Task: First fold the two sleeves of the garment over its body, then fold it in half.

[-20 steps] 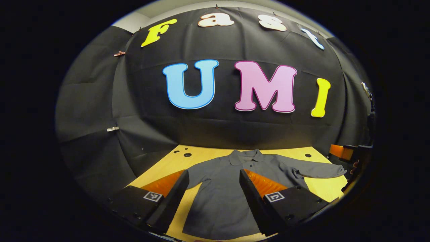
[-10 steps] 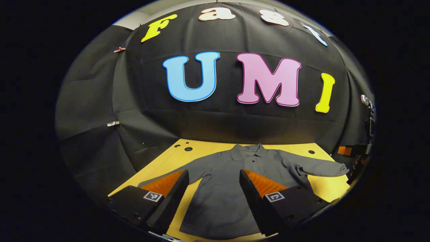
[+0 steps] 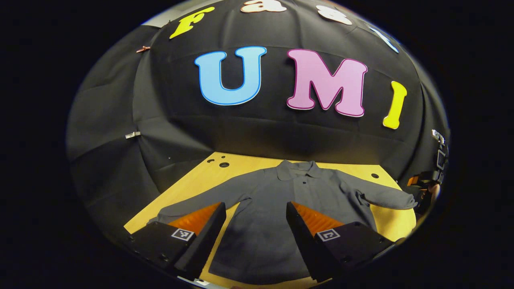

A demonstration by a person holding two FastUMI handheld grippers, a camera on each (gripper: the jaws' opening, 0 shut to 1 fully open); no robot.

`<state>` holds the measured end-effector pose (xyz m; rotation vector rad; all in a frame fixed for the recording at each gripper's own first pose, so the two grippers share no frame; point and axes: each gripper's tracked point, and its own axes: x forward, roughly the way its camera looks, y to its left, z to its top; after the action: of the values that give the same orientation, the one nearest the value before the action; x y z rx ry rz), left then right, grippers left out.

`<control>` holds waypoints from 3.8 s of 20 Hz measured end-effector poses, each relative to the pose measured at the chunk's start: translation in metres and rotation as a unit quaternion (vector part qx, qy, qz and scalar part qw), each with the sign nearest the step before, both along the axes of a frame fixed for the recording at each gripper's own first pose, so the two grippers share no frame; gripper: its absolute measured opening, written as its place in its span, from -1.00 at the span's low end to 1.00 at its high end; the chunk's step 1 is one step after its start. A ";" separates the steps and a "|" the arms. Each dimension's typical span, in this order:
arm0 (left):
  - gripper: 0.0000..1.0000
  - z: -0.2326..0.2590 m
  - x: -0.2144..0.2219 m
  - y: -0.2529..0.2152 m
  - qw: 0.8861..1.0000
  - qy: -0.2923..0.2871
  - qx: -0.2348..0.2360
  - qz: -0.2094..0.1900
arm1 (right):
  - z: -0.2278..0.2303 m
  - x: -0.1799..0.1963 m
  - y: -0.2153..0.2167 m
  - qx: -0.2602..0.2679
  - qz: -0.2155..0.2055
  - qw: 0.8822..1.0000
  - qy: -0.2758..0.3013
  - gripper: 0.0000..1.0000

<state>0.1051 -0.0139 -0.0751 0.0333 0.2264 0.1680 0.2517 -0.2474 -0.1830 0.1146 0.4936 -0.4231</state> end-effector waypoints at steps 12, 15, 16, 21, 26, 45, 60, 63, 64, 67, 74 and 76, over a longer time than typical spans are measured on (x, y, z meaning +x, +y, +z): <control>0.90 -0.028 0.018 0.000 0.998 0.058 0.010 0.020 | -0.091 0.014 -0.110 0.066 -0.153 0.982 0.084 0.99; 0.90 -0.035 0.022 -0.005 0.997 0.071 0.013 0.016 | -0.104 0.011 -0.131 0.061 -0.173 0.978 0.096 0.99; 0.90 -0.036 0.023 -0.007 0.997 0.076 0.015 0.017 | -0.110 0.012 -0.136 0.060 -0.177 0.977 0.098 0.99; 0.90 -0.035 0.029 -0.022 0.996 0.086 0.012 0.005 | -0.140 0.018 -0.143 0.059 -0.181 0.974 0.124 0.98; 0.90 -0.030 0.030 -0.030 0.996 0.085 0.029 -0.009 | -0.138 0.017 -0.142 0.075 -0.183 0.973 0.116 0.98; 0.97 -0.038 0.021 -0.008 0.995 0.097 0.001 0.012 | -0.073 0.027 -0.098 0.071 -0.057 0.994 0.057 -0.89; 0.90 -0.033 -0.005 0.052 0.995 0.072 0.020 0.065 | 0.055 0.072 0.113 0.022 0.171 0.985 -0.024 -0.90; 0.91 -0.025 -0.008 0.071 0.995 0.061 0.023 0.081 | 0.066 0.076 0.167 0.014 0.223 0.974 -0.030 -0.90; 0.91 -0.025 -0.011 0.077 0.994 0.060 0.020 0.088 | 0.069 0.078 0.187 0.013 0.240 0.970 -0.033 -0.90; 0.90 -0.021 -0.014 0.089 0.992 0.057 -0.012 0.109 | 0.074 0.083 0.249 0.024 0.280 0.959 -0.043 -0.90; 0.91 -0.012 -0.032 0.128 0.987 0.045 -0.026 0.152 | 0.072 0.067 0.397 0.053 0.371 0.926 -0.044 -0.91; 0.91 -0.018 -0.040 0.144 0.983 0.053 -0.033 0.171 | 0.063 0.059 0.437 0.050 0.396 0.916 -0.036 -0.90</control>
<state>0.0648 0.1301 -0.0927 -0.0642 0.3424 0.5020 0.3109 0.1894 -0.1199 0.0215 0.4483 0.4042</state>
